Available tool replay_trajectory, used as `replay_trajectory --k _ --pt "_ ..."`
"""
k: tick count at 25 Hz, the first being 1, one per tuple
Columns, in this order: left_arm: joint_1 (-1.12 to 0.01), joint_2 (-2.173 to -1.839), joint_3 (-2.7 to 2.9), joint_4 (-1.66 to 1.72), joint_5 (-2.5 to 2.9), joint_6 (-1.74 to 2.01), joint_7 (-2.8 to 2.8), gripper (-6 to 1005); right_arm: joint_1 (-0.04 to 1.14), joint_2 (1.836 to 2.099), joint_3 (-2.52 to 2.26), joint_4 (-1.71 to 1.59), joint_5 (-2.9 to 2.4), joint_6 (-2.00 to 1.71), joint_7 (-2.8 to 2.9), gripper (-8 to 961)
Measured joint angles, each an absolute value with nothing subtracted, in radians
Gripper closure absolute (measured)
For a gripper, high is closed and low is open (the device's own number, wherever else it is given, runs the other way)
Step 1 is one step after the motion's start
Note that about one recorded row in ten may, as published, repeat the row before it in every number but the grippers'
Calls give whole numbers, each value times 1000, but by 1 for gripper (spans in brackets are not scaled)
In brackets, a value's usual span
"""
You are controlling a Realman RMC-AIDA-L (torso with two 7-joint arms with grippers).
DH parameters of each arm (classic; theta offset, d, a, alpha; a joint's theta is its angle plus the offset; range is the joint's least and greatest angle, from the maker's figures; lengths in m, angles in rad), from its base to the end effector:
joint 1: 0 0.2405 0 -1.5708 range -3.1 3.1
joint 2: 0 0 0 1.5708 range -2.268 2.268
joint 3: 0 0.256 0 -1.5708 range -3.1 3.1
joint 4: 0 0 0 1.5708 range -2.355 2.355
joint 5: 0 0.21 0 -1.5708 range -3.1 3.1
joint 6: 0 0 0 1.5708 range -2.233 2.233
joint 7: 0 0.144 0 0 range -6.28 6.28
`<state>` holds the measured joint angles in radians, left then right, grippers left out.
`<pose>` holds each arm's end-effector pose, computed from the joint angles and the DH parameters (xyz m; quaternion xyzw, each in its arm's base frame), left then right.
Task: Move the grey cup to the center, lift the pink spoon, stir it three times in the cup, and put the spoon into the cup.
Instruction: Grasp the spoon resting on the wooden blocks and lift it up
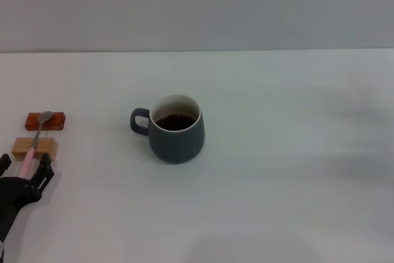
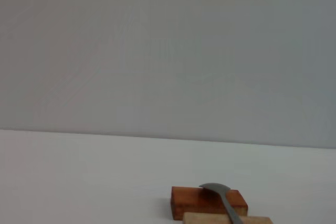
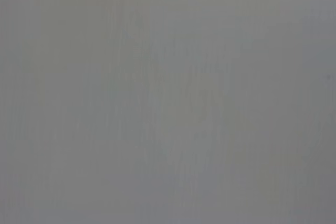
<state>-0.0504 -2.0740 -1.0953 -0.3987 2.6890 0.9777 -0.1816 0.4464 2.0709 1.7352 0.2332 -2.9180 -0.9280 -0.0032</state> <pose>-0.3867 0.2319 -0.0362 -0.6873 -0.3494 -0.2266 0.5951 0.3598 0.3621 0.0396 -0.6288 0.2448 0.2058 0.7088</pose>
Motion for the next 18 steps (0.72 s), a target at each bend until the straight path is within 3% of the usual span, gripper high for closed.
replay_trajectory --k 15,18 --pt "-50 -2073 -1082 -410 2688 977 -183 172 441 2072 1731 233 -2918 -928 -3 321" --pt "-49 -2072 -1084 -411 2687 977 -183 277 438 2072 1730 233 -2918 -928 -3 322"
